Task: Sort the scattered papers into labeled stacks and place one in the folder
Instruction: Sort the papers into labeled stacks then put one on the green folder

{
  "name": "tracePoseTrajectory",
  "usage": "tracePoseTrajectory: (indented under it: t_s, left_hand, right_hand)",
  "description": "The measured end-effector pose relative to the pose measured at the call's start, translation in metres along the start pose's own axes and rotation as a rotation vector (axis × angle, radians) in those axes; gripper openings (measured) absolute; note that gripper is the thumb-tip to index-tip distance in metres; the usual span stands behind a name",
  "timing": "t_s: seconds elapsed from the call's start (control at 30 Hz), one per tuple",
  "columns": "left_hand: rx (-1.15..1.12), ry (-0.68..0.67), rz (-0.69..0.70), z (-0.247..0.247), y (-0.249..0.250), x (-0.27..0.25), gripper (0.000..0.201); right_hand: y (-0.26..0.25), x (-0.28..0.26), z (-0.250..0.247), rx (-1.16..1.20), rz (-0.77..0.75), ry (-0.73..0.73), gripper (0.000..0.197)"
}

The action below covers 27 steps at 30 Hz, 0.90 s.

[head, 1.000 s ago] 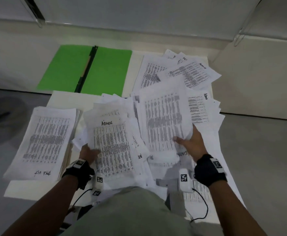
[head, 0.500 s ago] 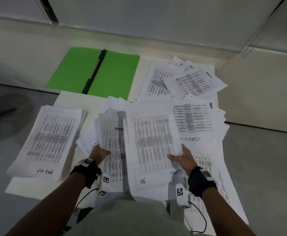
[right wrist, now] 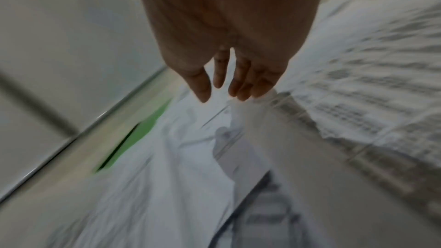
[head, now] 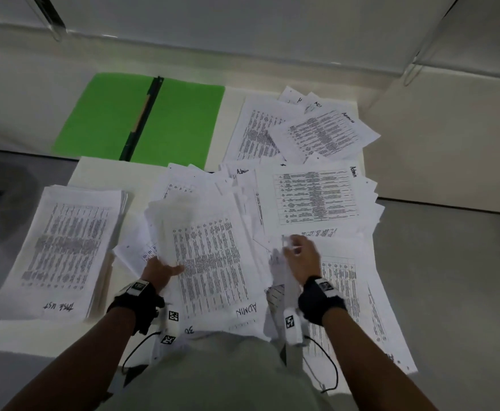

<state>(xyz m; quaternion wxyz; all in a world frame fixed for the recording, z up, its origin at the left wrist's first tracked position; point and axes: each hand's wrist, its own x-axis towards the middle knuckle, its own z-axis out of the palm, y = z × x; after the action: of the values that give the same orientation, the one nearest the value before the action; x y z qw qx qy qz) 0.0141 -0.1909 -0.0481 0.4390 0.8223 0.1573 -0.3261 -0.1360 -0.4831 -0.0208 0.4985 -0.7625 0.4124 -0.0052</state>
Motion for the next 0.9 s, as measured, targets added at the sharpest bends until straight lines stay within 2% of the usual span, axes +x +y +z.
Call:
tracePoseTrajectory:
  t_s: [0.07,0.1,0.17,0.2,0.27,0.33,0.47,0.53,0.6,0.67,0.77,0.83,0.9]
  left_hand:
    - [-0.012,0.0,-0.003,0.001,-0.003,0.001,0.04]
    - [-0.026,0.007,-0.005,0.001,-0.006,0.002,0.039]
    - [-0.041,0.016,-0.025,-0.001,-0.014,0.01,0.041]
    - [-0.048,0.016,-0.031,-0.001,-0.018,0.014,0.045]
    - [-0.031,0.014,-0.033,-0.001,-0.032,0.031,0.053]
    - [-0.011,0.005,-0.036,0.0,-0.038,0.039,0.058]
    - [-0.007,0.033,-0.029,0.0,-0.02,0.023,0.051]
    - [-0.015,0.082,0.004,-0.001,-0.009,0.017,0.048]
    - [-0.047,0.121,0.044,0.002,0.003,0.01,0.048]
    - [-0.076,0.13,0.099,0.005,0.013,0.009,0.047]
    - [-0.014,0.139,0.161,0.008,0.024,0.013,0.043]
    - [0.066,0.132,0.159,0.01,0.028,0.015,0.041]
    - [0.17,0.127,0.148,0.015,0.028,0.015,0.042]
  right_hand:
    - [0.02,0.013,-0.036,-0.112,0.186,0.228,0.031]
    - [0.029,0.013,-0.052,-0.201,0.314,0.296,0.034]
    - [0.047,0.008,-0.077,-0.334,0.545,0.295,0.051]
    - [0.053,0.002,-0.086,-0.357,0.597,0.24,0.066]
    - [0.063,-0.008,-0.093,-0.37,0.571,0.135,0.084]
    - [0.071,-0.014,-0.091,-0.381,0.503,0.094,0.085]
    - [0.075,-0.015,-0.086,-0.624,0.549,0.147,0.092]
    - [0.077,-0.015,-0.088,-0.574,0.59,0.153,0.099]
    - [0.079,-0.017,-0.089,-0.492,0.565,0.15,0.1]
    - [0.078,-0.019,-0.09,-0.436,0.521,0.17,0.086]
    - [0.072,-0.013,-0.098,-0.408,0.408,0.233,0.051]
    - [0.063,-0.003,-0.104,-0.258,0.349,0.276,0.047]
    - [0.055,0.01,-0.107,-0.01,0.329,0.326,0.046]
